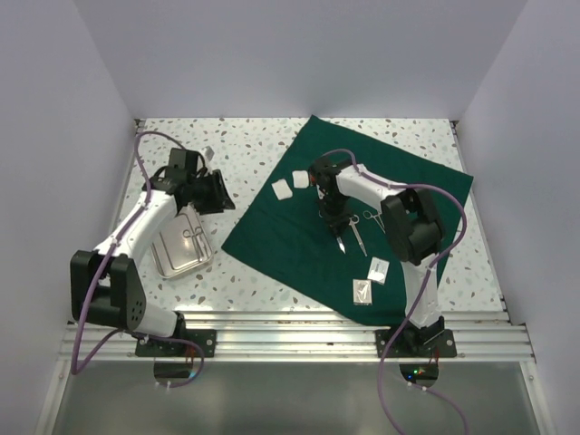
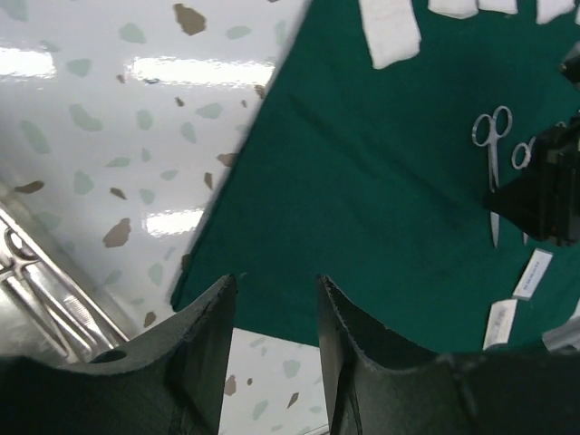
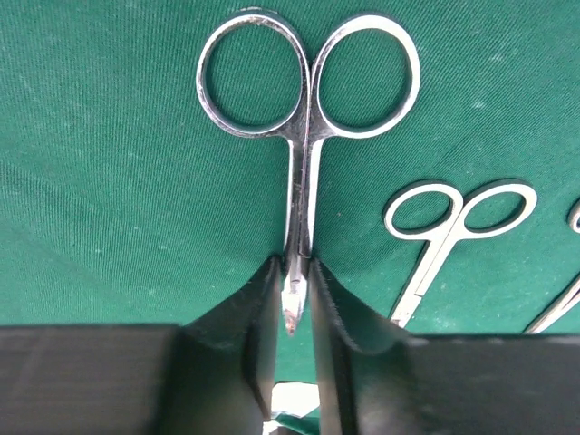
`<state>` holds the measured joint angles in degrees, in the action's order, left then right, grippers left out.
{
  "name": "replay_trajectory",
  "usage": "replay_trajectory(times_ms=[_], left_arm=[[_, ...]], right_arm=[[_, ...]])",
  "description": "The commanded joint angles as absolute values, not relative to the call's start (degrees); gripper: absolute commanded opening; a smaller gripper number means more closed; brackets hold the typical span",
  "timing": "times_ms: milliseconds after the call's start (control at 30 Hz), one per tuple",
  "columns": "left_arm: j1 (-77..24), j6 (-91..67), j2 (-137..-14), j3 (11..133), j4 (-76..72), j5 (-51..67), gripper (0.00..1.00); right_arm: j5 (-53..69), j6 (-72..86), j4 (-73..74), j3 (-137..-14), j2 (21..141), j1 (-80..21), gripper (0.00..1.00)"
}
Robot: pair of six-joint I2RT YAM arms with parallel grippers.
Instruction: Prepare the surgical pack
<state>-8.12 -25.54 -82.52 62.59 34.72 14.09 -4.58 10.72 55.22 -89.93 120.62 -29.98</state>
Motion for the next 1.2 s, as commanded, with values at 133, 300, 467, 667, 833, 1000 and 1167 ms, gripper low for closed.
replay_trajectory(times_ms=[133,300,467,667,833,1000,1167], left_arm=[[-8.7,-28.9,-82.1,60.4,22.7,31.2,0.47],[-9.1,-36.6,-83.7,56.0,10.0,42.1,0.58],[-11.3,-41.7,-89.5,53.9,1.6,45.2,0.6],[-14.9,-46.0,-95.8,55.3,-3.3,46.0,0.6],[-18.2,-48.9,-98.9,55.4,-7.7,46.1,0.61],[-19.2,-50.7,-100.0,55.3,-9.8,46.4,0.62],[-20.1,-51.6,-100.6,55.1,-10.3,46.2,0.62]], right_arm=[[-5.9,10.5,52.6,-88.8,119.6,-29.6,0.0],[-1.3,11.7,54.7,-89.7,115.1,-29.6,0.0],[7.4,14.8,53.5,-88.8,111.4,-29.6,0.0],[12.6,16.0,52.6,-88.8,110.0,-29.7,0.0],[16.7,17.8,51.6,-90.1,109.0,-30.1,0.0],[18.4,18.7,51.8,-91.8,109.2,-31.3,0.0],[18.9,19.3,51.6,-92.8,109.0,-32.4,0.0]])
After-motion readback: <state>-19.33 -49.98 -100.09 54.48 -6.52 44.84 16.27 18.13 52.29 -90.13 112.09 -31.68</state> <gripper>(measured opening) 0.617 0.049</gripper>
